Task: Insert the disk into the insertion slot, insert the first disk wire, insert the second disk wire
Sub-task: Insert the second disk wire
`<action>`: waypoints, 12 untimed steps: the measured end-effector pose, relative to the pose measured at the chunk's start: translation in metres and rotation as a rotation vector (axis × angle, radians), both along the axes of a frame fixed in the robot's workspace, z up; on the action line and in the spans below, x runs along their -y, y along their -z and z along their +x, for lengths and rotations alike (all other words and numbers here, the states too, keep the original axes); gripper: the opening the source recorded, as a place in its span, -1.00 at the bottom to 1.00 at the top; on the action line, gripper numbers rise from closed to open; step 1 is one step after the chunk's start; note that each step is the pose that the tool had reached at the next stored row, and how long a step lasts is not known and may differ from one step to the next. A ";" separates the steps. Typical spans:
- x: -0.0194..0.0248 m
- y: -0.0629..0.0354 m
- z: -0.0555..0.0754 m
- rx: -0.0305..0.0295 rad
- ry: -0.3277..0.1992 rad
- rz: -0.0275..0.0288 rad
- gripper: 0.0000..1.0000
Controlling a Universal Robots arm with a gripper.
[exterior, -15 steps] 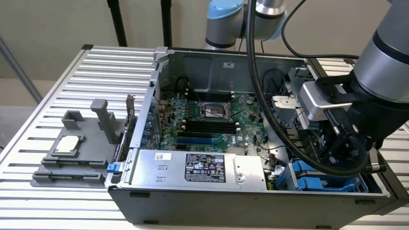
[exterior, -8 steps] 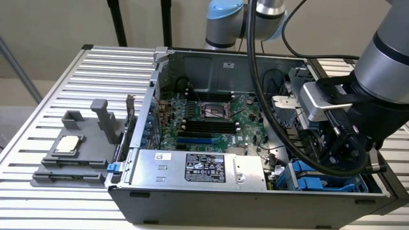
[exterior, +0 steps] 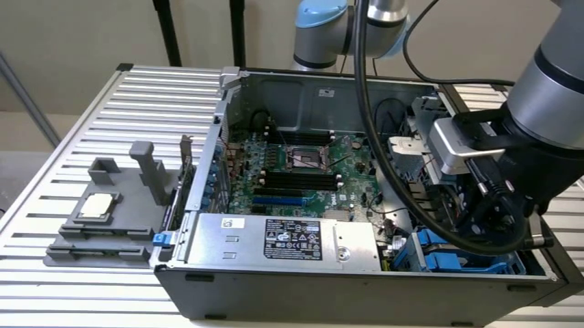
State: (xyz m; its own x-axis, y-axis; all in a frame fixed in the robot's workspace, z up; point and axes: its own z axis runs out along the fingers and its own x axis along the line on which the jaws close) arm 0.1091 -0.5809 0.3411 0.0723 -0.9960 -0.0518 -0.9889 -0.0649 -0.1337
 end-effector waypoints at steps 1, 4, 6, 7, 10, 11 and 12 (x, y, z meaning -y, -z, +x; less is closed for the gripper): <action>0.0002 0.0001 0.000 0.0000 0.000 0.0001 -0.67; 0.0011 0.0004 0.000 0.0000 0.000 0.0002 -0.67; 0.0012 0.0006 0.000 0.0000 0.000 -0.0001 -0.67; 0.0012 0.0008 0.000 0.0000 0.000 -0.0002 -0.67; 0.0012 0.0015 0.000 0.0000 0.000 0.0000 -0.67; 0.0012 0.0017 0.000 0.0000 0.000 0.0000 -0.67; 0.0012 0.0019 0.000 0.0000 0.000 0.0001 -0.67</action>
State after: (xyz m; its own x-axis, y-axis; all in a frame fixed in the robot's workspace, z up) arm 0.1094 -0.5821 0.3392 0.0724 -0.9960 -0.0519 -0.9889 -0.0649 -0.1337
